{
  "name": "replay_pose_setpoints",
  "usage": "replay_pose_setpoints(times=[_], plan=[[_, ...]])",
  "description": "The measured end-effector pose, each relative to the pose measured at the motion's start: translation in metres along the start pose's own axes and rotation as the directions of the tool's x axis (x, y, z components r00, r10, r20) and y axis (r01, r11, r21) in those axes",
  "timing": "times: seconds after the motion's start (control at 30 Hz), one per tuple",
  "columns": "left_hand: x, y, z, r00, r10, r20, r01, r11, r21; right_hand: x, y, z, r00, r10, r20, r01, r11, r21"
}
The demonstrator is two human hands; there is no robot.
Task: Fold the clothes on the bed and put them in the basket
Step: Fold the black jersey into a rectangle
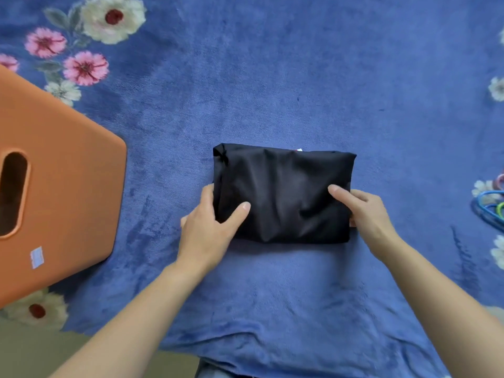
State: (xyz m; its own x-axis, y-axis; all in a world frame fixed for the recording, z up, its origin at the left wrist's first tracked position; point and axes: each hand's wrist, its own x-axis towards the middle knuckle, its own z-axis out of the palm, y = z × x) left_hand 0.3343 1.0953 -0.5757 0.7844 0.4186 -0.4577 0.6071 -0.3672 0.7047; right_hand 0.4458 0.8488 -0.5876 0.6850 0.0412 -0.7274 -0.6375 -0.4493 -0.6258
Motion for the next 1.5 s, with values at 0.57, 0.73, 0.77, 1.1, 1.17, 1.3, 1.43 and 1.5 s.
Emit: replay_pose_setpoints(times=[0.57,0.73,0.77,1.1,1.17,1.3,1.43,1.5], plan=[[0.049,0.006,0.024,0.897,-0.023,-0.442,0.058,0.996,0.065,0.023,0.008,0.033,0.835,-0.128,-0.535,-0.003,0.972,-0.236],[0.052,0.015,0.031,0.942,-0.062,-0.329,0.092,0.993,0.076,0.020,0.010,0.033,0.852,-0.186,-0.490,0.060,0.963,-0.261],[0.058,0.016,0.032,0.935,-0.140,-0.325,0.170,0.983,0.066,0.022,0.009,0.032,0.867,-0.160,-0.472,0.034,0.964,-0.264],[0.061,0.017,0.023,0.893,-0.434,-0.119,0.441,0.896,0.041,0.023,0.000,0.011,0.947,-0.053,-0.315,-0.016,0.977,-0.213],[0.038,0.016,0.017,0.864,-0.503,-0.036,0.491,0.855,-0.168,0.004,-0.001,-0.001,0.952,-0.096,-0.292,0.029,0.974,-0.227],[-0.023,0.033,-0.012,0.875,-0.483,-0.024,0.449,0.830,-0.332,-0.055,-0.020,-0.020,0.957,-0.165,-0.237,0.105,0.963,-0.247],[-0.079,0.071,-0.065,0.910,-0.400,-0.106,0.326,0.851,-0.411,-0.113,-0.062,-0.021,0.943,-0.275,-0.186,0.220,0.938,-0.270],[-0.108,0.087,-0.105,0.925,-0.324,-0.199,0.214,0.876,-0.433,-0.146,-0.092,-0.012,0.927,-0.346,-0.141,0.297,0.911,-0.286]])
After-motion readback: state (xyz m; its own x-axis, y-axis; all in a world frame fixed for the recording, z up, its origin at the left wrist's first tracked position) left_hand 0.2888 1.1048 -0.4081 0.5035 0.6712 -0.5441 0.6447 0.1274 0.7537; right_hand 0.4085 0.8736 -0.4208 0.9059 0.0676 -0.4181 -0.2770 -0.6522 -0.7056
